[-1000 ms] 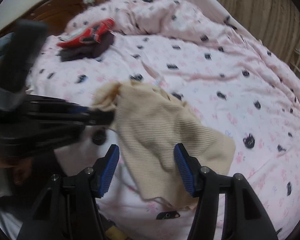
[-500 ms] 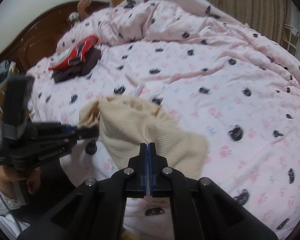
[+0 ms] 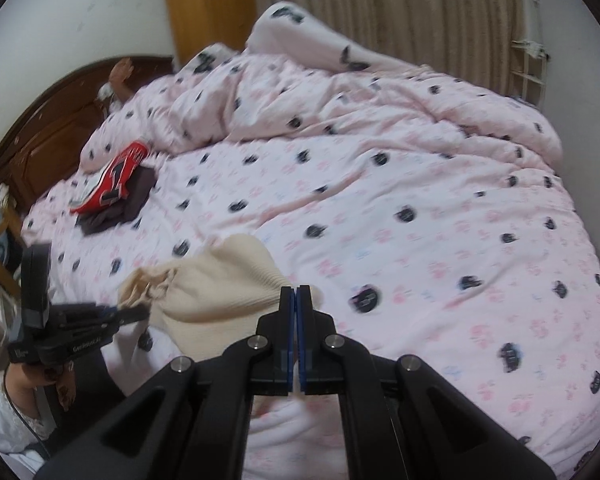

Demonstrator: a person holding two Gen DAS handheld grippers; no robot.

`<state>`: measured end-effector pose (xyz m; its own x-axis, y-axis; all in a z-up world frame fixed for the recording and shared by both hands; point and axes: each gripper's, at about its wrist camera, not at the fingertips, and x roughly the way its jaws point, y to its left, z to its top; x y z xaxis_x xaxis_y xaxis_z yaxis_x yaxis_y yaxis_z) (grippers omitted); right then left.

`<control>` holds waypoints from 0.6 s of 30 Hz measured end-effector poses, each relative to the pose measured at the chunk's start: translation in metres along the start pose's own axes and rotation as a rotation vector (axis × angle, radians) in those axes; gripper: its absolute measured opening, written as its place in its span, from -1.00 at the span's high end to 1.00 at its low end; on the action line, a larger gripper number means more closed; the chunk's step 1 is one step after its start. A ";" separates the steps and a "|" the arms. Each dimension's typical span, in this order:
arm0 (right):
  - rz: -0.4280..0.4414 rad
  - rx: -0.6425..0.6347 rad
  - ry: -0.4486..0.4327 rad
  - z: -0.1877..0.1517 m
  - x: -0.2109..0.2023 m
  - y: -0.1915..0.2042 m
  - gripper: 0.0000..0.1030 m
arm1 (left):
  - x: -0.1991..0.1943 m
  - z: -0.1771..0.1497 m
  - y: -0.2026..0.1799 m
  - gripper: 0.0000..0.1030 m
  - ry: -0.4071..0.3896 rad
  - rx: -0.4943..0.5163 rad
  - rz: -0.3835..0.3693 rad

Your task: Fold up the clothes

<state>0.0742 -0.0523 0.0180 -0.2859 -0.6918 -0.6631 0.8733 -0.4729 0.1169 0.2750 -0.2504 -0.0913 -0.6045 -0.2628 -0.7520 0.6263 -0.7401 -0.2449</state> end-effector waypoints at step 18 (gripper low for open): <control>-0.029 0.060 0.152 -0.037 0.039 -0.033 -0.07 | 0.001 0.003 0.005 0.88 0.001 -0.012 0.013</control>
<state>0.0490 -0.0442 -0.0391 -0.2439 -0.5889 -0.7705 0.8393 -0.5262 0.1366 0.2760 -0.2564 -0.0917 -0.5963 -0.2717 -0.7554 0.6398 -0.7293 -0.2427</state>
